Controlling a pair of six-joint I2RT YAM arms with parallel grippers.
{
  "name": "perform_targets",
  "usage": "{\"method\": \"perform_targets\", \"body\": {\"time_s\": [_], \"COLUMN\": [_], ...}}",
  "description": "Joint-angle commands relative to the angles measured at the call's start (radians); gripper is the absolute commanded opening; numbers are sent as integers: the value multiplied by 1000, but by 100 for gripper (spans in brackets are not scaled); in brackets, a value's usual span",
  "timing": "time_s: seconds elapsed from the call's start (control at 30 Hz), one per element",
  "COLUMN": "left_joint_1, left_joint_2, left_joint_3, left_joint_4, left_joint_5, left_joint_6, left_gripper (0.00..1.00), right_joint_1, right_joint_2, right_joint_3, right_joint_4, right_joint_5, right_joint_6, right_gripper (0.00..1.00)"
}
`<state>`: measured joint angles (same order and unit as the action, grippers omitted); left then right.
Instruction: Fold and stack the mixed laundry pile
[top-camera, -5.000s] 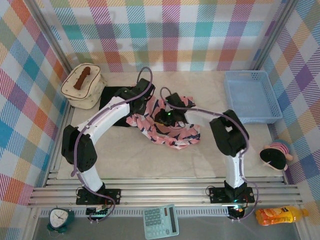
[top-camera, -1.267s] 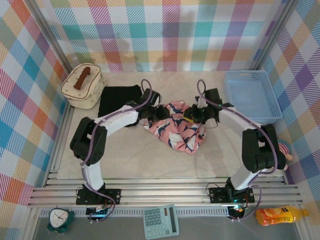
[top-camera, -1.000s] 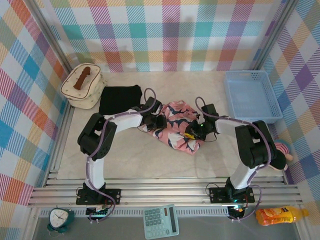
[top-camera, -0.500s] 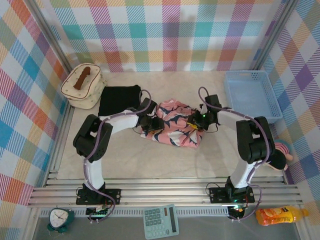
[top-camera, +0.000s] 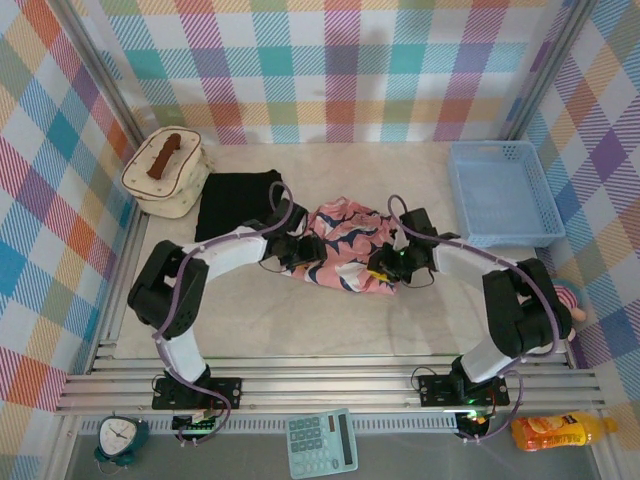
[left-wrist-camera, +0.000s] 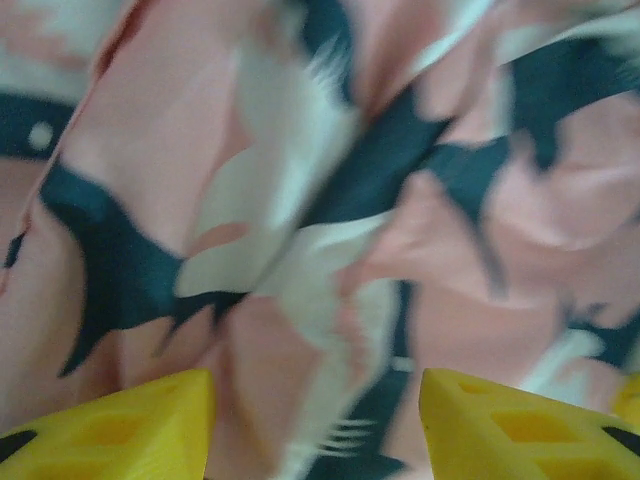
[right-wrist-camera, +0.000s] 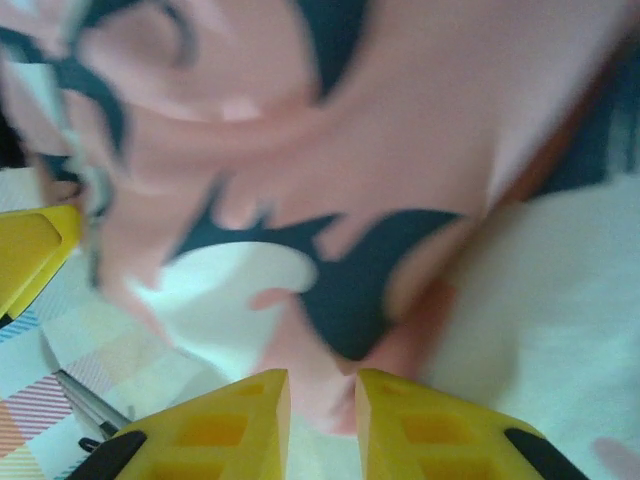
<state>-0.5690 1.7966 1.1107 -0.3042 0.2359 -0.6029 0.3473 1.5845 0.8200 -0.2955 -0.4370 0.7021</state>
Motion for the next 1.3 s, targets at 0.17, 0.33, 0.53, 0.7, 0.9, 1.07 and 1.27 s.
{"method": "perform_targets", "body": {"time_s": [0.17,0.33,0.53,0.7,0.9,1.07,1.27], "left_joint_1": [14,14,20,57,77,75,66], "left_joint_2": [64,-13,-107,-45,91,160,210], "left_joint_3": [-53,-9,190,259,313,317,278], "left_joint_4": [-26,-69,-230,-279,-278,-231,-156], "left_joint_5": [-104,-6,-128,-228,-290,-222,-124], "left_joint_6": [96,41,147,279,342,310,251], "left_gripper": [41,52,100,100,99,98,93], "right_joint_1": [-99,-115,-115,-116,-105,-72,-27], "right_joint_2": [90,28,-107,-93,25,92,183], "right_joint_3": [-50,-5,124,170,193,209,235], "right_joint_4": [44,4,-200,-242,-165,-118,-79], "right_joint_5": [130,83,184,330,317,315,275], "right_joint_6": [5,-71,-208,-279,-241,-228,-196], "right_gripper": [21,30,83,99,99,99,98]}}
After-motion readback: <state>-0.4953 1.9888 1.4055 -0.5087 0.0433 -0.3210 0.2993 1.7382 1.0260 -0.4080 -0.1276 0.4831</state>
